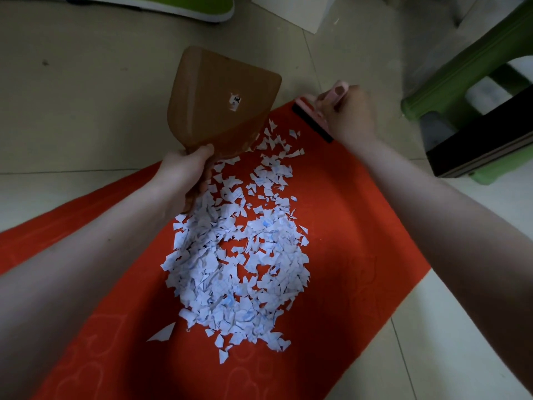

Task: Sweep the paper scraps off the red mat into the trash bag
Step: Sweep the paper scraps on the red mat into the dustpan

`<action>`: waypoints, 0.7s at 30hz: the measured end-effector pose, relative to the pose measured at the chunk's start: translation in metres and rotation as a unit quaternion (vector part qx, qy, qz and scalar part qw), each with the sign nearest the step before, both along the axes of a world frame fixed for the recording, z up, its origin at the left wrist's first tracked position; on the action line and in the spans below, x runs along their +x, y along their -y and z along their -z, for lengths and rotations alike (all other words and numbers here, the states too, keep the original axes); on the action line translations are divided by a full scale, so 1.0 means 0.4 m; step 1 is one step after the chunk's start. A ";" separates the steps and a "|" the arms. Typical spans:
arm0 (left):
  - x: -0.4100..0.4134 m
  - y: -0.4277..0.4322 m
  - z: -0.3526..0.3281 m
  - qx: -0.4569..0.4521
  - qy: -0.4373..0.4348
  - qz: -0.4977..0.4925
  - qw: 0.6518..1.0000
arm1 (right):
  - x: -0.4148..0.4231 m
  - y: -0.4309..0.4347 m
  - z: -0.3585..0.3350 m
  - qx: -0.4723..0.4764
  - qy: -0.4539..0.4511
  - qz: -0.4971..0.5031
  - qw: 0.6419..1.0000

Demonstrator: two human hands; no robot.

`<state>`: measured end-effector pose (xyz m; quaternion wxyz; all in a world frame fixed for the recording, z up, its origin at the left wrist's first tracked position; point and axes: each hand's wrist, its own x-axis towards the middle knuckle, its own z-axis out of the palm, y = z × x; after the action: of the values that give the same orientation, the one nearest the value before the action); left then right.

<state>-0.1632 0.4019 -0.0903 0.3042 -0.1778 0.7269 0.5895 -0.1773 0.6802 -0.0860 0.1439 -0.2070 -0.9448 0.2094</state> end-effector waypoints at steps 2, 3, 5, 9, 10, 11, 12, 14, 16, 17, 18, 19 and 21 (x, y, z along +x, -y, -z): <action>0.000 0.007 0.002 -0.004 -0.006 -0.002 1.000 | -0.035 0.016 0.015 0.035 0.024 0.021 0.999; 0.000 0.010 0.002 -0.003 -0.011 -0.005 1.000 | -0.047 0.026 0.019 0.039 0.036 0.019 0.998; 0.001 0.014 0.001 -0.003 -0.021 -0.007 1.000 | -0.060 0.047 0.029 0.032 0.056 -0.013 0.998; 0.003 0.026 0.000 -0.009 -0.024 -0.005 1.000 | -0.036 0.060 0.022 0.014 0.117 -0.085 0.989; 0.003 0.029 0.000 -0.012 -0.024 -0.004 1.000 | -0.020 0.057 0.010 -0.003 0.128 -0.110 0.986; 0.004 0.030 0.000 -0.013 -0.024 -0.004 1.000 | 0.000 0.054 -0.005 -0.022 0.138 -0.140 0.980; 0.004 0.032 -0.001 -0.014 -0.024 -0.003 1.000 | 0.025 0.052 -0.023 -0.041 0.147 -0.170 0.974; 0.006 0.034 -0.004 -0.013 -0.025 0.001 1.000 | 0.079 0.049 -0.055 -0.071 0.150 -0.220 0.961; 0.006 0.035 -0.007 -0.014 -0.029 0.004 0.999 | 0.120 0.044 -0.076 -0.103 0.121 -0.239 0.958; 0.007 0.034 -0.009 -0.015 -0.032 0.006 0.999 | 0.131 0.039 -0.081 -0.121 0.099 -0.235 0.959; 0.009 0.032 -0.011 -0.015 -0.034 0.006 0.999 | 0.135 0.035 -0.080 -0.131 0.081 -0.222 0.963; 0.011 0.029 -0.015 -0.015 -0.037 0.007 0.999 | 0.136 0.031 -0.078 -0.132 0.064 -0.202 0.968; 0.013 0.026 -0.021 -0.016 -0.039 0.007 0.999 | 0.118 0.027 -0.052 -0.115 0.034 -0.149 0.982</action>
<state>-0.1580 0.3917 -0.0819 0.2767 -0.1545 0.7489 0.5820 -0.1301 0.6693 -0.0654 0.0539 -0.0865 -0.9391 0.3283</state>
